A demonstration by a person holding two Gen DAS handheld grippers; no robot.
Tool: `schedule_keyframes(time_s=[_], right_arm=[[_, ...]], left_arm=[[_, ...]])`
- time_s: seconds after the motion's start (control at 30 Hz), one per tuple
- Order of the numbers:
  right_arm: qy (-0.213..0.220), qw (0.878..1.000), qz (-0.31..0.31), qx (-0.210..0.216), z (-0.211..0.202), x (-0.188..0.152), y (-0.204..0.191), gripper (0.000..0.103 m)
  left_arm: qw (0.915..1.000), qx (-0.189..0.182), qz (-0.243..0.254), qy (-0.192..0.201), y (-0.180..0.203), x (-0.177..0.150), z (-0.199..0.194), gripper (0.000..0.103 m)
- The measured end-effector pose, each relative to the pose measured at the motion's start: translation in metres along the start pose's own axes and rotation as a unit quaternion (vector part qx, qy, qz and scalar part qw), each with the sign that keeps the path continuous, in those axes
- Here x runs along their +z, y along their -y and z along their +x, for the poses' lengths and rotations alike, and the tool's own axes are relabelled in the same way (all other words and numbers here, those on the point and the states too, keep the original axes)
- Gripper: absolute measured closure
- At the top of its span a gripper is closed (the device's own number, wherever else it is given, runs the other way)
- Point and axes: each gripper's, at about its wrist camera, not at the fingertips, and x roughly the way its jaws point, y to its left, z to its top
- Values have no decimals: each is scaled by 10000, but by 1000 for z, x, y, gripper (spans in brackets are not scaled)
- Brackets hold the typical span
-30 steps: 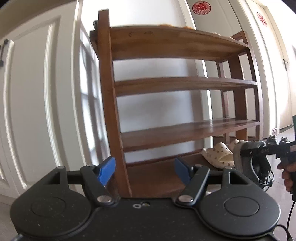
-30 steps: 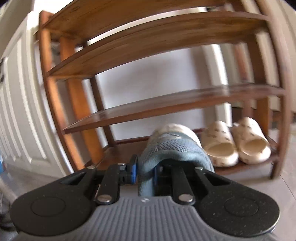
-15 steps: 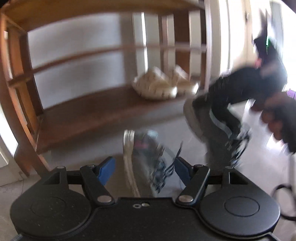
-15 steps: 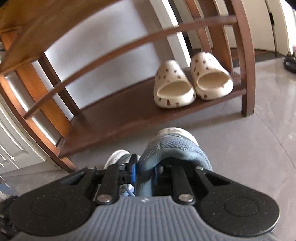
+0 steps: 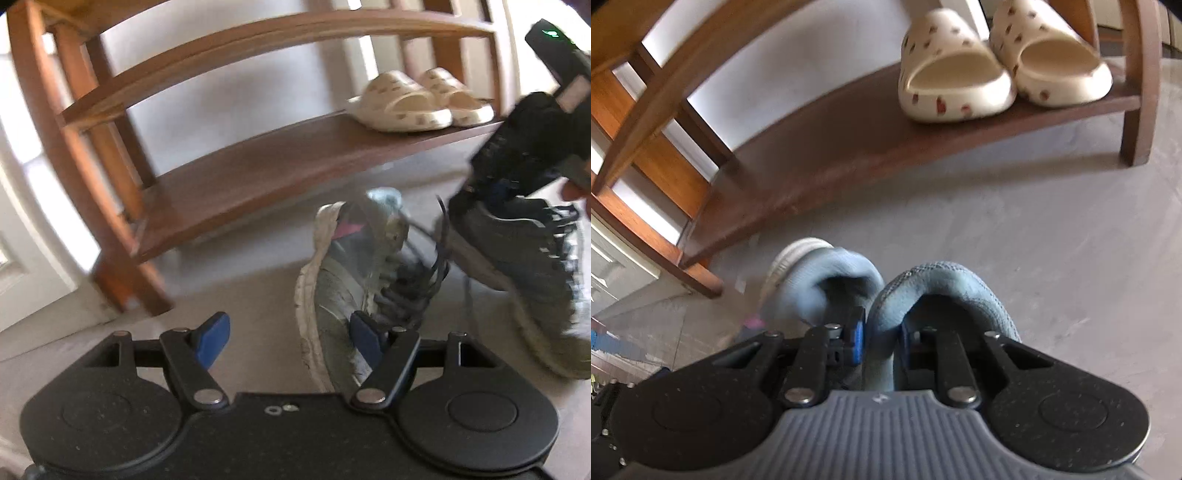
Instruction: Organize scattered shoes
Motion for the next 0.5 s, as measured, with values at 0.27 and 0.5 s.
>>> schedule_keyframes(time_s=[0.27, 0.5], right_arm=[[-174, 9997, -181, -30, 16, -3, -13, 80], [-867, 9855, -1325, -616, 18, -6, -39, 53]], left_arm=[[9991, 23, -432, -26, -26, -11, -6, 32], [9978, 15, -640, 193, -42, -10, -25, 32]])
